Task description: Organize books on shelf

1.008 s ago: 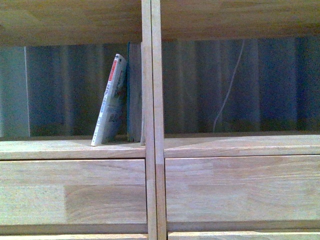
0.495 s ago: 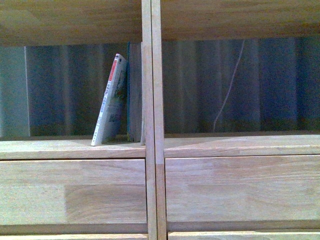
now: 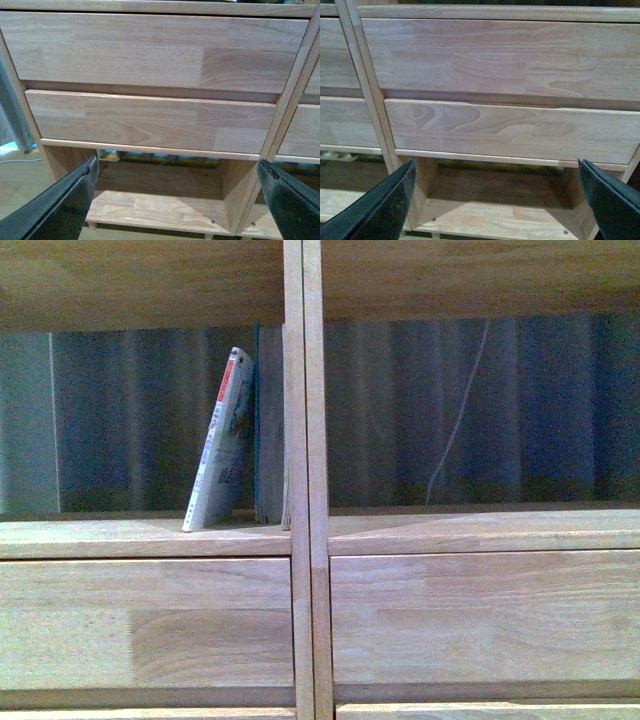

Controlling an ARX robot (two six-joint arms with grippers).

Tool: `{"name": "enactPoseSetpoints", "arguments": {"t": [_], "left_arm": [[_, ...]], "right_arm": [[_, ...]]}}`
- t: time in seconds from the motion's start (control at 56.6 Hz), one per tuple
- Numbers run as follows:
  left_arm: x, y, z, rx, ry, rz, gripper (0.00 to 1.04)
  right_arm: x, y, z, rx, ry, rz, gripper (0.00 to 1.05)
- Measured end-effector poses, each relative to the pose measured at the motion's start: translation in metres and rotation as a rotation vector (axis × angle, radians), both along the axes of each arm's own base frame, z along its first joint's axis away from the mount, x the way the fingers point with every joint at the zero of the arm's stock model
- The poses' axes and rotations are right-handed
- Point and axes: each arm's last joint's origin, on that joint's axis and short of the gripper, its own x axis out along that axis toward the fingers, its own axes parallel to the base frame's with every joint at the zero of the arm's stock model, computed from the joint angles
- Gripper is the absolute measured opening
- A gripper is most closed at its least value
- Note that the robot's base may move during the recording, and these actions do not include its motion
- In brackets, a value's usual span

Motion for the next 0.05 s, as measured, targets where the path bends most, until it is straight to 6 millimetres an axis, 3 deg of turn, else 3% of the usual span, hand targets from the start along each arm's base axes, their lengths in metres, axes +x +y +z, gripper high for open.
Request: {"name": "enactPoseSetpoints", "arguments": {"t": [0.053], "left_arm": [[0.0,0.0,0.0,0.0,0.0,0.0,0.97]], "right_arm": [[0.0,0.0,0.0,0.0,0.0,0.0,0.98]]}}
